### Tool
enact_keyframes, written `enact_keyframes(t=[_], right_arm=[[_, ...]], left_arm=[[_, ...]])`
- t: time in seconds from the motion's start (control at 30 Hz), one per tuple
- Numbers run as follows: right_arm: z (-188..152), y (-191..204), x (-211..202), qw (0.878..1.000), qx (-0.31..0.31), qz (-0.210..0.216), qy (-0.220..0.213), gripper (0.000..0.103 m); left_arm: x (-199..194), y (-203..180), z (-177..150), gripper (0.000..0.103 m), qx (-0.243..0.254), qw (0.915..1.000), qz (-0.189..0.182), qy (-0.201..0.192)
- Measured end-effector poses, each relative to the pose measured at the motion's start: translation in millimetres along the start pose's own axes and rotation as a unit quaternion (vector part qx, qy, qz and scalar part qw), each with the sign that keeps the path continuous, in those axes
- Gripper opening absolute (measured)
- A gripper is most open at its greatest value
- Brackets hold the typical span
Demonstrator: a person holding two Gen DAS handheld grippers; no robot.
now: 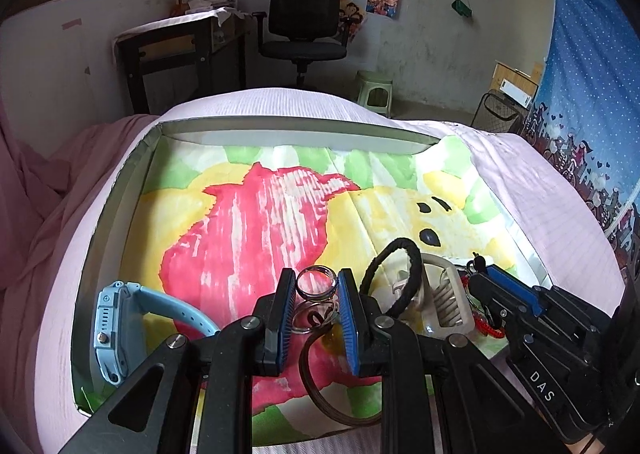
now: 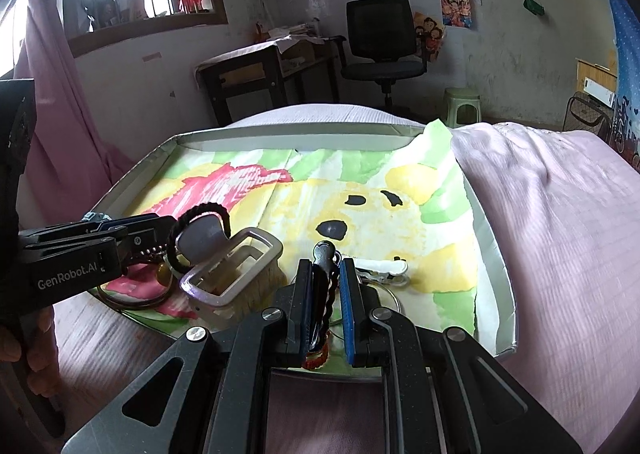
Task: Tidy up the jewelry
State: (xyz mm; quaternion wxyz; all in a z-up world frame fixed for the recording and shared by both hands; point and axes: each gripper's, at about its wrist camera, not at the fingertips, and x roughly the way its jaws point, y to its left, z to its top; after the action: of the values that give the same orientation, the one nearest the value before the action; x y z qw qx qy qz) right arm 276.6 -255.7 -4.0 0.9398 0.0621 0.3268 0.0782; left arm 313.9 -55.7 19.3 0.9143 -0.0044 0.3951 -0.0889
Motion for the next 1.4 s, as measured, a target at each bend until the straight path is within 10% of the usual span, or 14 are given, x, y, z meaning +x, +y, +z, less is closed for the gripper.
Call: enact_keyframes(t=[0.37,1.13,1.4], right_arm=[[-1.9,0.4,0.9,1.0,-0.003,-0.001,0.003,0.014],[-2.8,1.7,-73.1,0.996,-0.006,-0.003,-0.087,0.076],[-10.0,3.9,-109.6,0.993,-0.014,0.012,-0.117,0.097]], left_arm=[[-6.1,5.4,-2.1,0.034,-0.014,0.9999,-0.002,-0.003],[-85.9,23.5,-39.3,0.098,-0.046,0.9904,-0.001,-0.13],[-114.2,17.9,-61.6,0.101,-0.037,0.9855,0.006,-0.165]])
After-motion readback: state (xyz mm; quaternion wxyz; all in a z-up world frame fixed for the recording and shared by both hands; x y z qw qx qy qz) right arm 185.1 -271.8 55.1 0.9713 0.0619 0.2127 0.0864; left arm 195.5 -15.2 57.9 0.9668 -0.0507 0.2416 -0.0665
